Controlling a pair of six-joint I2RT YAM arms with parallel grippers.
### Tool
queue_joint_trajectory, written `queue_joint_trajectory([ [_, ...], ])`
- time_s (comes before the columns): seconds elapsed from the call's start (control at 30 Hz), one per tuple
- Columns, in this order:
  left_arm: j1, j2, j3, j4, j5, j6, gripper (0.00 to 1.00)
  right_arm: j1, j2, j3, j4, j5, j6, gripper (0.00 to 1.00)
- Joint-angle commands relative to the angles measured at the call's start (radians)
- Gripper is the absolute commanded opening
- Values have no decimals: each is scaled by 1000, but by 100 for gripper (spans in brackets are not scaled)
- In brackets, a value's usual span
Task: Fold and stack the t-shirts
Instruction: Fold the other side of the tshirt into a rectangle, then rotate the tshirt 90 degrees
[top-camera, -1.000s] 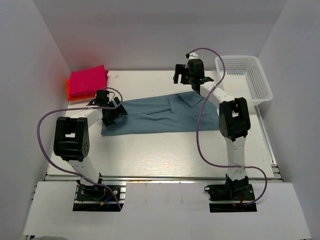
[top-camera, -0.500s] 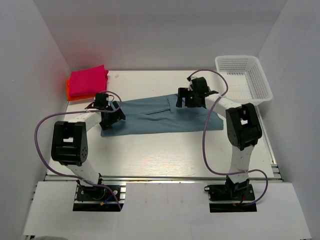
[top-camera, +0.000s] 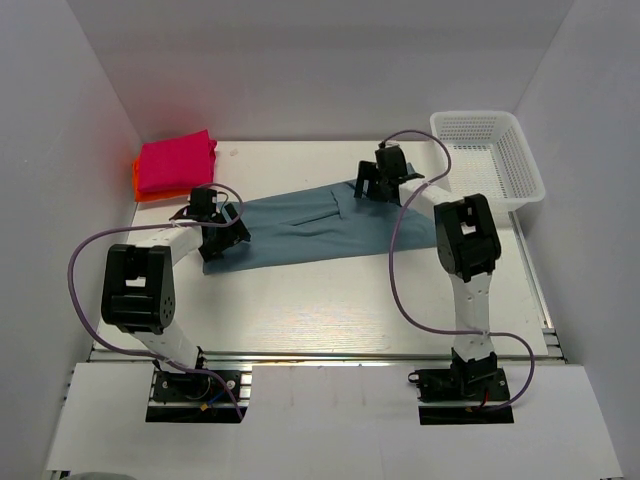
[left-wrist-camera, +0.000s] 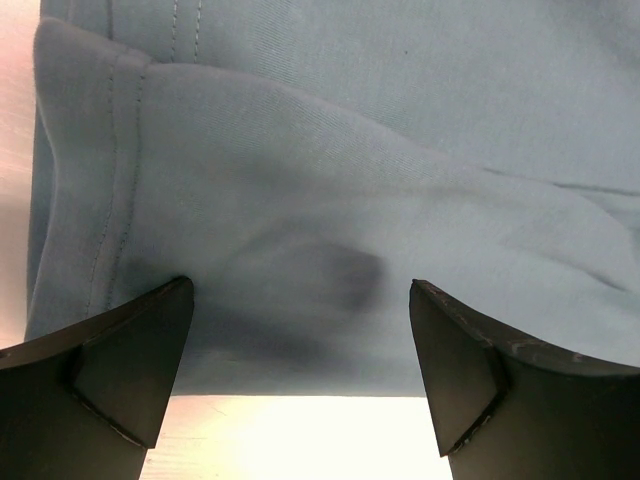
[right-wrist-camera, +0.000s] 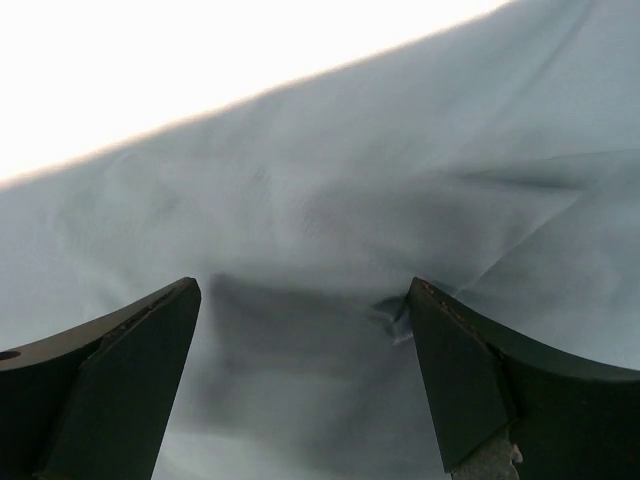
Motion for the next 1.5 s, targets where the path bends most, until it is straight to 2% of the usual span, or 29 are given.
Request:
queue_joint_trajectory([
  [0.0, 16, 7, -30, -80, -46, 21, 100, -38, 92, 143, 55, 148, 53, 91],
  [0.1, 16, 7, -43, -89, -46, 21, 100, -56, 169, 260, 53, 142, 74, 91],
  [0.17, 16, -5, -56, -89, -46, 30, 100, -65, 212, 343, 114, 131, 59, 91],
  [0.33, 16, -42, -79, -89, -64, 39, 100, -87, 255, 511, 179, 18, 21, 91],
  [0.47, 16, -70, -88, -89, -64, 48, 100, -84, 212, 506, 164, -34, -37, 91],
  [0.6, -3, -89, -111, -80, -64, 48, 100, -81, 81, 351, 103, -90, -39, 91],
  [0.63, -3, -90, -126, -80, -41, 48, 100, -81, 42, 326, 39, -137, -30, 91],
  [0.67, -3, -90, -137, -65, -41, 48, 100, -72, -2, 233, -18, -157, -16, 91],
  [0.73, -3, -99, -169, -48, -4, 39, 100, -62, -97, 145, -63, -218, 48, 91],
  [0.77, -3, -99, -169, -39, -4, 39, 100, -61, -123, -54, -37, -249, 71, 91],
  [0.87, -3, -108, -191, -48, 8, 39, 100, -56, -229, -324, 81, -341, 130, 91],
  [0.97, -3, -131, -215, -58, 17, 39, 100, -59, -245, -377, 47, -338, 130, 91],
  [1.07, -3, -158, -278, -68, 88, 30, 100, -61, -172, -346, 18, -324, 107, 91],
  [1.23, -46, -198, -427, -42, 258, 5, 100, -65, 6, -50, -115, -311, 90, 91],
  [1.3, -87, -211, -493, -32, 341, -17, 100, -67, 144, 149, -204, -311, 70, 91],
  [1.33, -108, -211, -523, -14, 394, -18, 100, -64, 222, 361, -218, -305, 59, 91],
  [1.37, -127, -211, -574, 12, 489, -18, 100, -67, 269, 443, -230, -315, 41, 91],
  [1.4, -144, -197, -574, -17, 505, -4, 100, -72, 354, 531, -256, -384, 18, 91],
  [1.43, -193, -188, -565, -43, 520, 14, 100, -67, 443, 764, -260, -396, 9, 91],
  [1.47, -220, -177, -556, -87, 569, 28, 100, -68, 473, 812, -253, -407, -4, 91],
])
